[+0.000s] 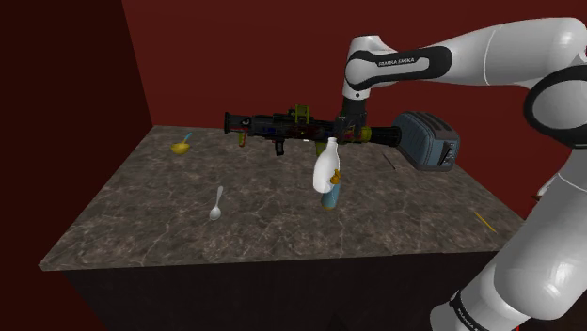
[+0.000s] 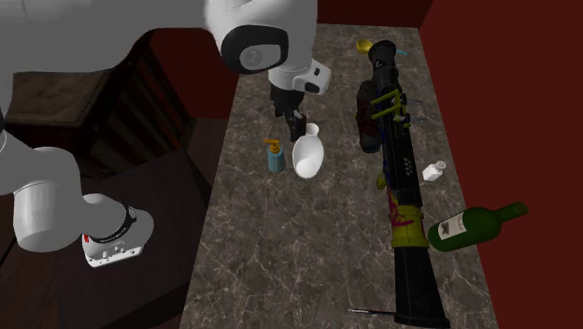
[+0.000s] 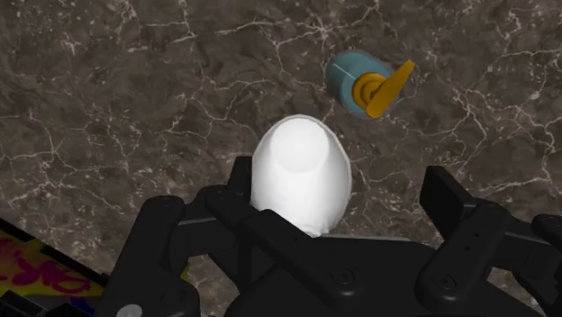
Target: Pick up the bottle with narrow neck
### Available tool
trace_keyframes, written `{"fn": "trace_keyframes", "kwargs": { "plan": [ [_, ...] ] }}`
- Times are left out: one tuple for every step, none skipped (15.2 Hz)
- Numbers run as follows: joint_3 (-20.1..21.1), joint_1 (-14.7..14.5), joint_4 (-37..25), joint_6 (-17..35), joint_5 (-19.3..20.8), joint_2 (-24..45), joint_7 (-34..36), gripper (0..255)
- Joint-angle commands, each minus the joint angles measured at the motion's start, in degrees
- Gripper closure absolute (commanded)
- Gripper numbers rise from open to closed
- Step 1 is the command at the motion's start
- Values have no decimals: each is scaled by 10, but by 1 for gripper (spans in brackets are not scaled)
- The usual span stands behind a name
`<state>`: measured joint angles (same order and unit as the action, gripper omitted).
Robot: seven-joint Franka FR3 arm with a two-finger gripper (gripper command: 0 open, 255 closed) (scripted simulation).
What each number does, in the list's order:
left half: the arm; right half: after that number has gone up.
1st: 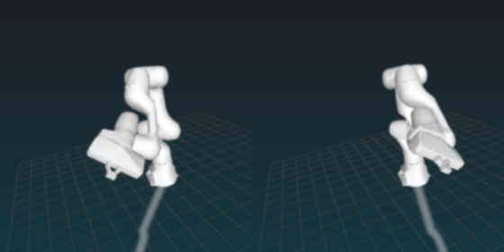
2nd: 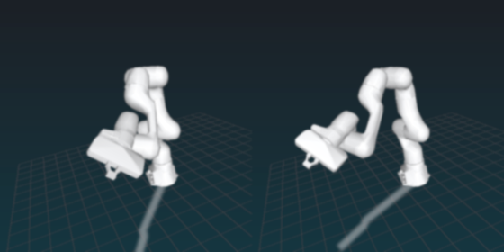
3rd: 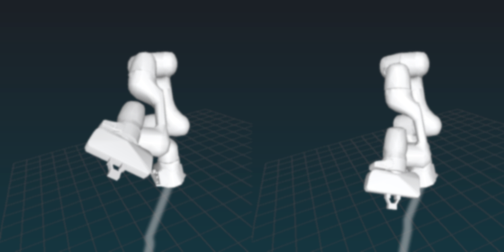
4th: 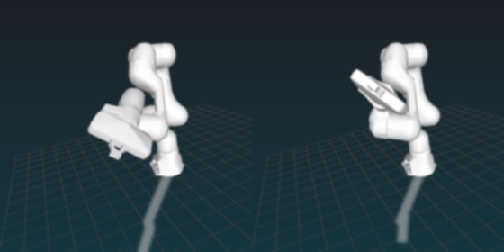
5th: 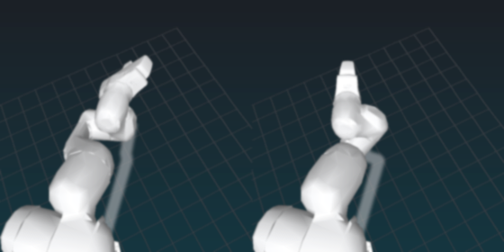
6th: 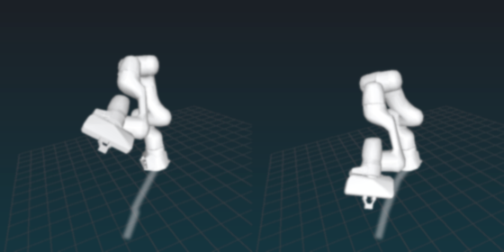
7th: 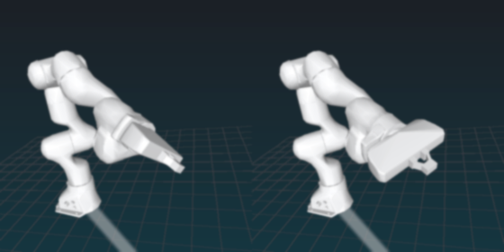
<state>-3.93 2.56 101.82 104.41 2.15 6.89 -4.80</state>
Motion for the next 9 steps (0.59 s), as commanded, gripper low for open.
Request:
{"fn": "trace_keyframes", "kwargs": {
  "plan": [
    [-2,3,-57,-8,-6,48,-7,0],
    [-2,5,-83,-9,-9,72,-10,0],
    [-2,7,-110,-12,-12,96,-13,0],
    [-2,9,-139,-15,-16,120,-15,0],
    [-2,11,-169,-20,-19,145,-18,0],
    [-1,12,-186,-23,-20,159,-19,0],
    [-1,12,-180,-15,-20,160,-19,0],
    [-1,12,-174,-8,-20,161,-19,0],
    [-1,12,-167,-1,-20,162,-19,0]
  ]
}}
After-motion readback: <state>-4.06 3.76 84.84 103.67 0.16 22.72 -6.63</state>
